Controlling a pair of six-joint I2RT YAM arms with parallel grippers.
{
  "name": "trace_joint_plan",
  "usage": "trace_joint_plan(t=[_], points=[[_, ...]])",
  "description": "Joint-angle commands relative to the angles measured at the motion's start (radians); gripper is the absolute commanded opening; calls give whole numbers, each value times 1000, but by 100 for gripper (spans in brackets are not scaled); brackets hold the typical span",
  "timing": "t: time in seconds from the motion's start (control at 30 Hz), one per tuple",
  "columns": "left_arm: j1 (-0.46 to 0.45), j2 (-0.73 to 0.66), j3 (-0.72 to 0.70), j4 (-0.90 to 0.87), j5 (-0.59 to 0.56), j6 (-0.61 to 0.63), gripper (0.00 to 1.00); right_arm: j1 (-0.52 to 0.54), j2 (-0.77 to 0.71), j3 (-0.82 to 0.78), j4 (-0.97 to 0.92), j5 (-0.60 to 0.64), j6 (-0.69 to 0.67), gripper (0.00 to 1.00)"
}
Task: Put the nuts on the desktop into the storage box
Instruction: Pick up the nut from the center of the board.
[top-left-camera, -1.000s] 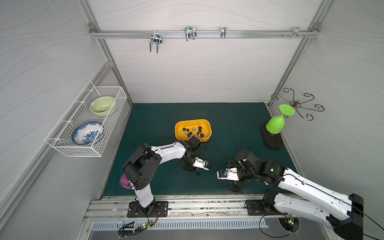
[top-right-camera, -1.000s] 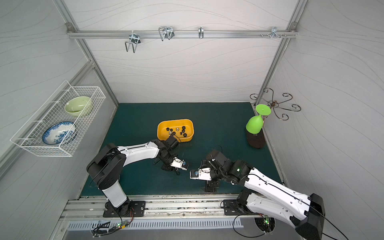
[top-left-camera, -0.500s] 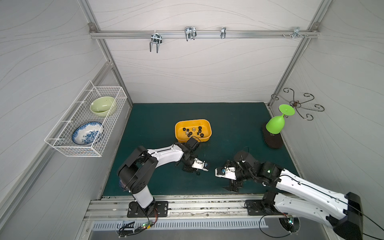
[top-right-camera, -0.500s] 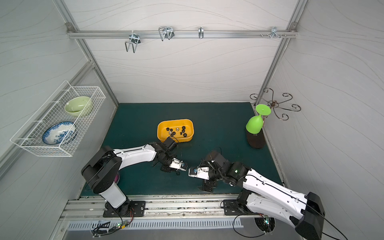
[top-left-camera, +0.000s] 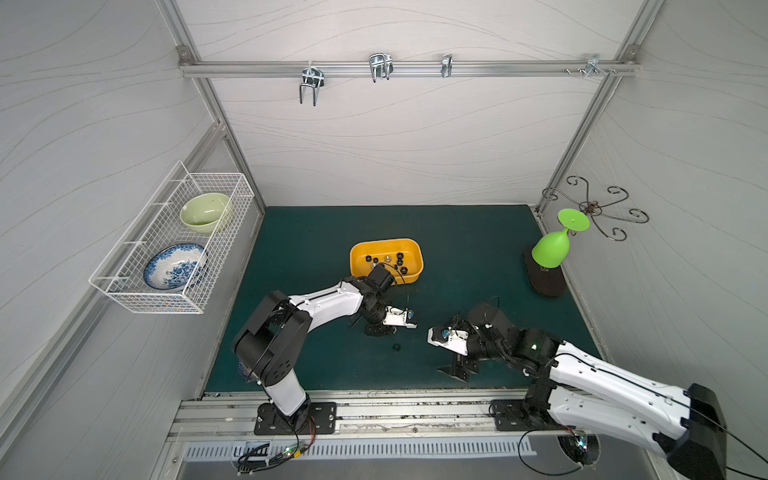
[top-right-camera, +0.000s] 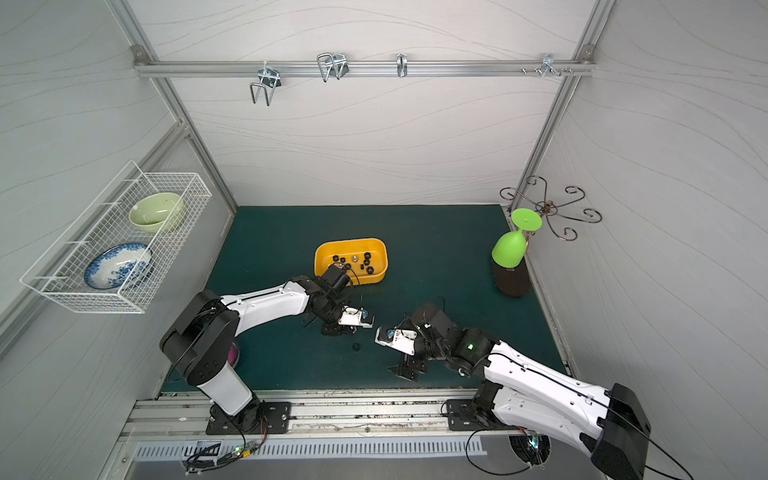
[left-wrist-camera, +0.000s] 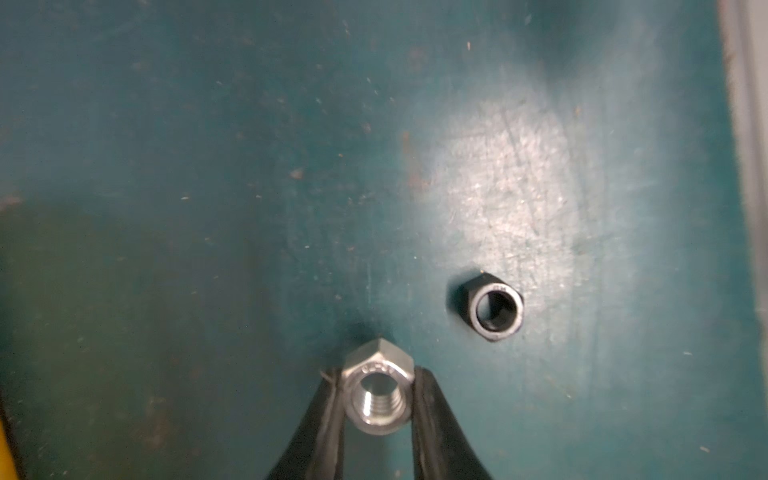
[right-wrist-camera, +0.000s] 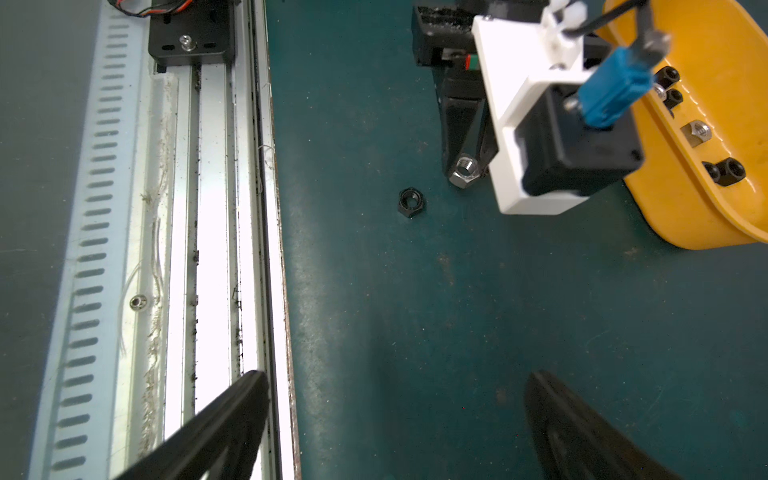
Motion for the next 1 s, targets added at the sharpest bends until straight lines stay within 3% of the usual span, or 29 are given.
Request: trace_joint_plan(t=[0.0, 0.13, 0.3, 0.73, 0.97], points=[[41, -4, 106, -86, 131, -75, 24, 6, -6, 13, 63, 42, 50, 99], [57, -3, 153, -112, 155, -92, 24, 6, -2, 34, 97, 126, 92, 99], [72, 31, 249, -193, 184, -140, 25, 6, 37, 109, 78, 326, 283, 99], [147, 100, 504, -337, 211, -192, 25, 6, 101, 242, 55, 343, 401, 99], [200, 134, 632, -356, 220, -229, 25, 8, 127, 285, 92, 420, 414, 99]])
